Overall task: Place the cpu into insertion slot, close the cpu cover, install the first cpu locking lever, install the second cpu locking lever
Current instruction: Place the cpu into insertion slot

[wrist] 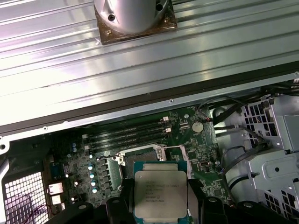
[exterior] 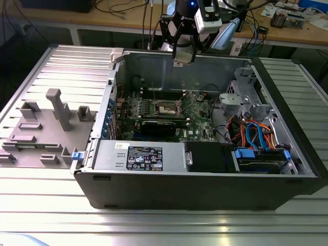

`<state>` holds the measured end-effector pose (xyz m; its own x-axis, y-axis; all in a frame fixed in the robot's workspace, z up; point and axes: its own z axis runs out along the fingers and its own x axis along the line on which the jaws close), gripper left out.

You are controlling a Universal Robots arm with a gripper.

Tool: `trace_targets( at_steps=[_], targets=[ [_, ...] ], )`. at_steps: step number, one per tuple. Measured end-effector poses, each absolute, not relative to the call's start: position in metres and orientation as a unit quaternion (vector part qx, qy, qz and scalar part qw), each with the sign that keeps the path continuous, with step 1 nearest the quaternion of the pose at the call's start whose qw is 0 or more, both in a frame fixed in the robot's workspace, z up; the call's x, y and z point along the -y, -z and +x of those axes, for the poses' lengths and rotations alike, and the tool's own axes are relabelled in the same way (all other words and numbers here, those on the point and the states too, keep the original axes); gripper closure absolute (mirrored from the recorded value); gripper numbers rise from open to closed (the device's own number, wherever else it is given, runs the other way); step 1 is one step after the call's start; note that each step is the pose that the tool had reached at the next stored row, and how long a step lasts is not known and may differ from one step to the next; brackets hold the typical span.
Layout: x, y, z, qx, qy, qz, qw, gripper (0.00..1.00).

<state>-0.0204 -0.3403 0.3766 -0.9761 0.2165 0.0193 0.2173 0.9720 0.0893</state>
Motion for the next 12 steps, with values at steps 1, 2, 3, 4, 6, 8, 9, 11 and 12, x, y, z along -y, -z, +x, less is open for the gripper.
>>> trace_targets(
  at_steps=[1,2,3,4,6,8,9,11,12],
  targets=[
    [0.3403,-0.3766,-0.0204,0.993,0.045,-0.109,0.005,0.46],
    [0.3403,-0.3766,-0.0204,0.993,0.045,-0.110,0.005,0.46],
    [0.3403,-0.3766,-0.0204,0.993,0.045,-0.110,0.005,0.46],
    [0.3403,-0.3766,-0.0204,0.993,0.045,-0.110,0.005,0.46],
    [0.3403,-0.3766,-0.0204,0.993,0.045,-0.110,0.005,0.46],
    [0.3403,-0.3765,-0.0204,0.993,0.046,-0.111,0.005,0.46],
    [0.3403,-0.3766,-0.0203,0.993,0.045,-0.111,0.005,0.46],
    [0.3403,-0.3766,-0.0203,0.993,0.045,-0.111,0.005,0.46],
    [0.3403,-0.3766,-0.0204,0.993,0.045,-0.111,0.005,0.46]
  ],
)
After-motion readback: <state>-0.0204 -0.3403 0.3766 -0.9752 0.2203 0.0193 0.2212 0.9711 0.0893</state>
